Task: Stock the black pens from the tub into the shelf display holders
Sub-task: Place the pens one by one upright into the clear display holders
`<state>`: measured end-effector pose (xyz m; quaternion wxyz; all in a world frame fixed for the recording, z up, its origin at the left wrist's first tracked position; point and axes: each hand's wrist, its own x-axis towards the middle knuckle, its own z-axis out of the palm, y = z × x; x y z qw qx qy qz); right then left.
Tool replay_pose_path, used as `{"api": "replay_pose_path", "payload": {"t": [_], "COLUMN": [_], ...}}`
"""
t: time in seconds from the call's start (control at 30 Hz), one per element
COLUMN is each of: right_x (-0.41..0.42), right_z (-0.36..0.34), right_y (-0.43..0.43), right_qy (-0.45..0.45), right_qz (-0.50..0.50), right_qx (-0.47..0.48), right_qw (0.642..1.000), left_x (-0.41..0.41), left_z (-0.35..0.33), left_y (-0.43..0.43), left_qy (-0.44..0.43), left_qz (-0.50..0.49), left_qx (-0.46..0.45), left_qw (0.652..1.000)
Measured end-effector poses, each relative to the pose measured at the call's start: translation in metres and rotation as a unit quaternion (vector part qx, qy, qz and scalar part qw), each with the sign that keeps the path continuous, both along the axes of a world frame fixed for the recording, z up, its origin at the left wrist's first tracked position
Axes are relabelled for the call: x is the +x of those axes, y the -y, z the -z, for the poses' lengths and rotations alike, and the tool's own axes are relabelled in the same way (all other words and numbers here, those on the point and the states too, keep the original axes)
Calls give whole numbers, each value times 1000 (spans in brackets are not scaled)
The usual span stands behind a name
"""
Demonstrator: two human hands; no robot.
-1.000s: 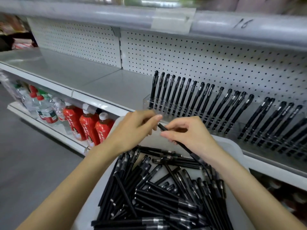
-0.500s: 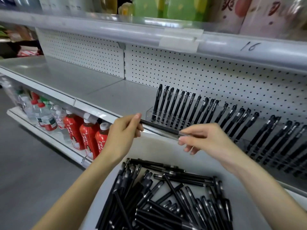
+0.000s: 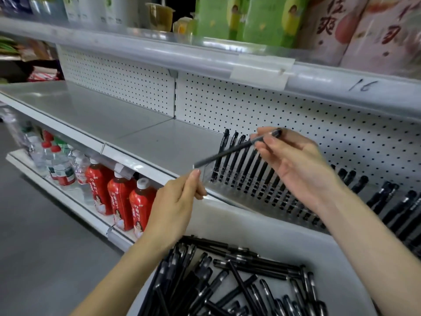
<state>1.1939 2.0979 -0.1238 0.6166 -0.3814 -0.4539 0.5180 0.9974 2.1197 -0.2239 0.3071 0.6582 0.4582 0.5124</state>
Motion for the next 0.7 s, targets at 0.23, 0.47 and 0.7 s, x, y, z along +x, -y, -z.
{"api": "replay_pose_path", "payload": {"t": [0.23, 0.47, 0.7], "right_x": [-9, -21, -24], "right_z": [-7, 13, 26], "right_y": [-36, -69, -89], "right_qy": [252, 359, 379], "right_qz": [190, 256, 255], "right_qx": [113, 196, 162], "right_qw": [942, 876, 875], "left_x": [2, 1, 3], "left_z": [2, 3, 3], "left_y": [5, 6, 4], "left_qy": [-223, -327, -328], "left_qz": [-15, 5, 6], "left_qx": [65, 42, 28], "left_qw": [973, 944, 944]}}
